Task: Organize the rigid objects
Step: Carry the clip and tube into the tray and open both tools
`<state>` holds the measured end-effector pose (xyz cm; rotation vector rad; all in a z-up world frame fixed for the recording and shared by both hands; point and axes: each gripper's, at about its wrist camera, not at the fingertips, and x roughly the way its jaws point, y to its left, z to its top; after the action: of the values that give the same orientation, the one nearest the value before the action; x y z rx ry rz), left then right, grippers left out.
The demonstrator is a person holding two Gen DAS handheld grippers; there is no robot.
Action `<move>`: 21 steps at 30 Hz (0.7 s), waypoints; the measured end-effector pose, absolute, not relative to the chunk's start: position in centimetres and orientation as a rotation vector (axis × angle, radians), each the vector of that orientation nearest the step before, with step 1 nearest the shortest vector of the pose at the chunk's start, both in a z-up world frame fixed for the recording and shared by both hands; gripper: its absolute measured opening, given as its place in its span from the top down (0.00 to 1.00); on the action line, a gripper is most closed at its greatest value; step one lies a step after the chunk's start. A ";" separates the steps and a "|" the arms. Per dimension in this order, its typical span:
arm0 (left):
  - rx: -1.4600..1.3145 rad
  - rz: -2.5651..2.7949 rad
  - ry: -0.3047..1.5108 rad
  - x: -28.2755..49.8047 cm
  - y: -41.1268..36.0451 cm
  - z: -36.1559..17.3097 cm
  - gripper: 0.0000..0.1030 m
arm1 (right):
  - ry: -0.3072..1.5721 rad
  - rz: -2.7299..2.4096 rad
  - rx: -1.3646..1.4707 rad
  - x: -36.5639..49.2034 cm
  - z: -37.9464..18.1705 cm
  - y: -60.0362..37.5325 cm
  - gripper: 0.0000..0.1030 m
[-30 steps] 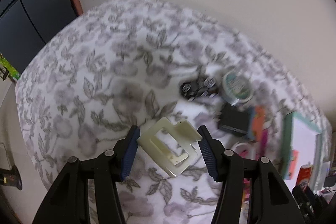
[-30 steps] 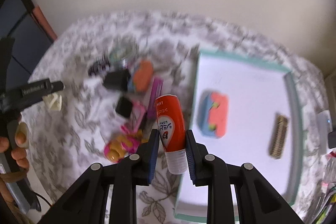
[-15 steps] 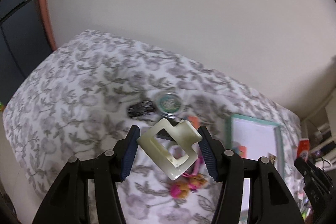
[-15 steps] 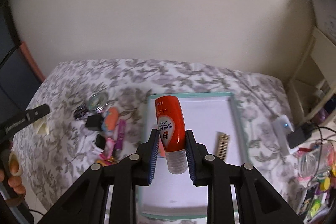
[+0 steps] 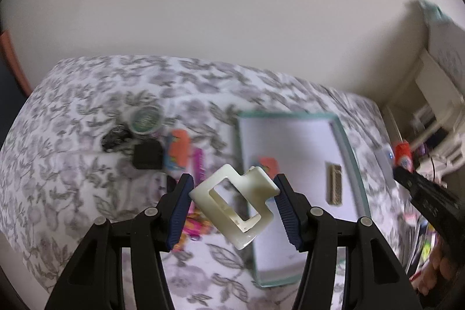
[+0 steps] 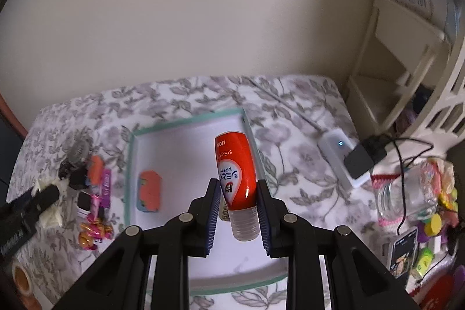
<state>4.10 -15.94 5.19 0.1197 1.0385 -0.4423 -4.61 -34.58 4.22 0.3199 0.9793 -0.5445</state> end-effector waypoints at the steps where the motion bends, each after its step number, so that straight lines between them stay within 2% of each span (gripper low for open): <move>1: 0.143 -0.464 1.042 3.6 -16.8 4.7 0.43 | 0.997 -0.540 0.338 -4.6 3.5 -35.0 0.74; 11: 0.243 -0.526 1.177 2.0 -20.9 -1.4 0.43 | 1.217 -0.563 0.392 -4.0 -4.9 -36.6 0.74; 21: 0.286 -0.540 1.213 1.4 -22.3 -3.8 0.43 | 1.278 -0.572 0.415 -4.2 -7.3 -37.1 0.74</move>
<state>1.36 -22.26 -3.85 0.2860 1.2131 -0.5402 -4.16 -37.11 -7.26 0.4146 1.2778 -0.5717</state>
